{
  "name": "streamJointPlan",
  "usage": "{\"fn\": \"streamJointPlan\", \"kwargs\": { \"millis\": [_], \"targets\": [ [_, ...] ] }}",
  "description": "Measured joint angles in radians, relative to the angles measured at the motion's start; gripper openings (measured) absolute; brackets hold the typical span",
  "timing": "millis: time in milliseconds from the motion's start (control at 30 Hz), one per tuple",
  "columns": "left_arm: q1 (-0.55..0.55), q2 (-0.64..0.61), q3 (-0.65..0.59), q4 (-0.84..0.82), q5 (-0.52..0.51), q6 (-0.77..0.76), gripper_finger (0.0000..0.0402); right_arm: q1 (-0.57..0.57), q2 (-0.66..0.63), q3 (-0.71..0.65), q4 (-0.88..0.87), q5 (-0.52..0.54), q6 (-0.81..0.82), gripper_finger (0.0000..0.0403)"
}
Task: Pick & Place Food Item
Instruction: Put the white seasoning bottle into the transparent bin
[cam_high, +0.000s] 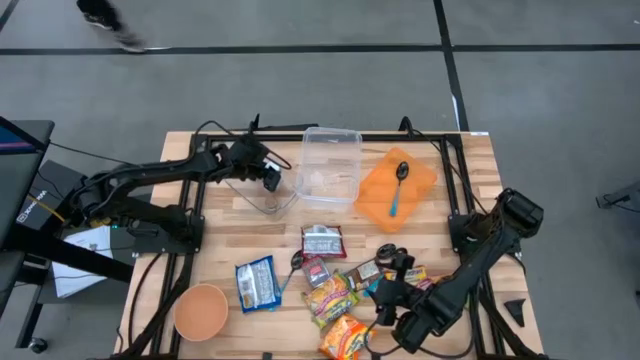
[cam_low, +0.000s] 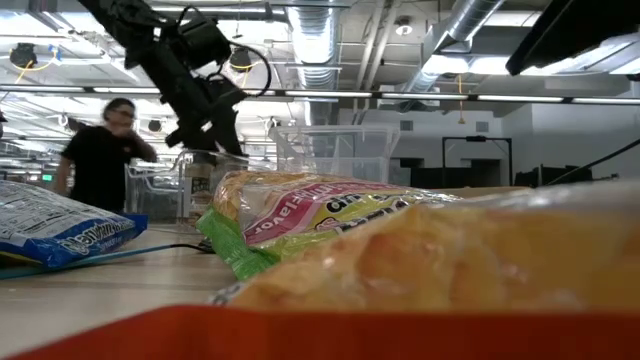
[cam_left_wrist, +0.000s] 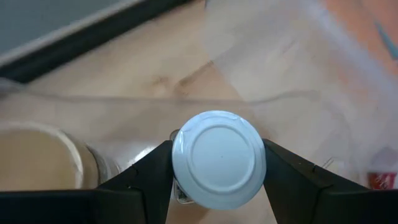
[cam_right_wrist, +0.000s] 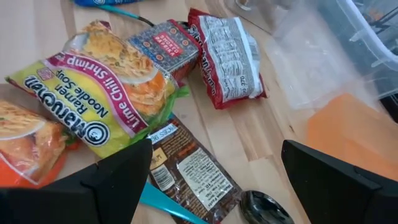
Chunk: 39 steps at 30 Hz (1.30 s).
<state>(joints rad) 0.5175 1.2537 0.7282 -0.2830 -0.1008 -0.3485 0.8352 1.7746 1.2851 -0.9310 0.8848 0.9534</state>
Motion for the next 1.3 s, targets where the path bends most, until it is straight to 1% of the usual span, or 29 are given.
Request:
{"fn": "streamJointPlan", "kwargs": {
  "millis": [100, 233, 533, 733, 1067, 1300],
  "targets": [
    [0.000, 0.000, -0.047, 0.063, 0.010, -0.006, 0.0198, 0.011, -0.004, 0.000, -0.005, 0.014, 0.013, 0.0354],
    [-0.002, 0.000, -0.069, 0.075, 0.021, -0.008, 0.0198, 0.016, -0.003, 0.000, -0.008, 0.014, 0.015, 0.0354],
    [0.016, 0.000, -0.070, 0.121, 0.018, 0.010, 0.0198, 0.006, -0.003, 0.000, -0.012, 0.014, 0.016, 0.0354],
    [0.039, 0.000, -0.070, 0.107, 0.021, 0.012, 0.0198, 0.007, -0.003, 0.000, -0.011, 0.014, 0.016, 0.0354],
    [0.038, 0.020, -0.070, 0.099, 0.023, 0.012, 0.0198, 0.007, -0.003, 0.000, -0.011, 0.012, 0.016, 0.0354],
    [0.038, 0.037, -0.068, 0.129, 0.022, 0.019, 0.0198, 0.007, -0.003, 0.000, -0.011, 0.009, 0.016, 0.0354]
  ]
}}
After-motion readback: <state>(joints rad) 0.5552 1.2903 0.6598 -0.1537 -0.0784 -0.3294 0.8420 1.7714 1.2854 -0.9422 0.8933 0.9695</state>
